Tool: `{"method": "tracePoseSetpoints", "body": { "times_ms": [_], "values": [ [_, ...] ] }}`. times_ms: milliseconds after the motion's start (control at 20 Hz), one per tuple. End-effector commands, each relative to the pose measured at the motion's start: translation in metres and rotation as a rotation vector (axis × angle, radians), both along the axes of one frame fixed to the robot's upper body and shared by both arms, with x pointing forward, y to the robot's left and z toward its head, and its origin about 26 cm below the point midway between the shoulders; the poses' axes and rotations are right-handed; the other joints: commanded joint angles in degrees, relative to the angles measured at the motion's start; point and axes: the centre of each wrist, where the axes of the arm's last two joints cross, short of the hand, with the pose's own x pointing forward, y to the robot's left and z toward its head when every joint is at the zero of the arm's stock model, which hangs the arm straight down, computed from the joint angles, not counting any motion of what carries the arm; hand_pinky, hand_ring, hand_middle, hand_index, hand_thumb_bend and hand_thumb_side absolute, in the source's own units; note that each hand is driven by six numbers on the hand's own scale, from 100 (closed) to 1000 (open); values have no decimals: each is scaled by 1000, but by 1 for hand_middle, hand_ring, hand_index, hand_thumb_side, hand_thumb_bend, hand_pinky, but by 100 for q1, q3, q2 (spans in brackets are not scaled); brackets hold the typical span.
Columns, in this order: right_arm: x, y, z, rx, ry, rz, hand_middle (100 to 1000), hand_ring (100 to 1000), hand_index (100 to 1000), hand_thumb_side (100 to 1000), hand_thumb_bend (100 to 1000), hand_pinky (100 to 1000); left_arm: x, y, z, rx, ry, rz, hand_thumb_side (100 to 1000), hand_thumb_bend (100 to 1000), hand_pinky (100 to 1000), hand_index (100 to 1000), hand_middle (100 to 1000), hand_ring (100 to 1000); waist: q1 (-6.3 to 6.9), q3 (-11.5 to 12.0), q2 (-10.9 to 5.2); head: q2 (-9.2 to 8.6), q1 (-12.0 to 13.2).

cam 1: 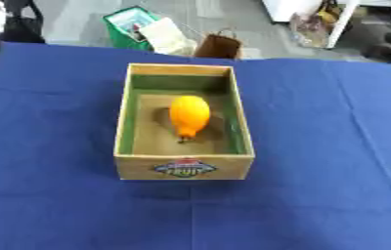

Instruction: Pick up objects on the table and place them in the box.

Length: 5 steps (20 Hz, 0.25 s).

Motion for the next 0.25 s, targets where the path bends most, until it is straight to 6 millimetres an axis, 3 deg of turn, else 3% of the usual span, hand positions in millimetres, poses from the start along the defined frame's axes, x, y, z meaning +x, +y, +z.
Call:
{"method": "tracePoseSetpoints", "body": {
  "times_ms": [50,250],
  "values": [
    [-3,-6,5,-15,-19,-28,711,770,793,1000,100,774,-23,12,10,-89,-85,-17,853,100,615,808,564,619,18,37,-148,75,-57],
    [-6,-11,-1,-21,0,-52,728,787,797,1000,100,779,-33,22,-8,-177,-102,-28,860,100,625,806,567,622,37,142,-240,221,-103]
  ]
}}
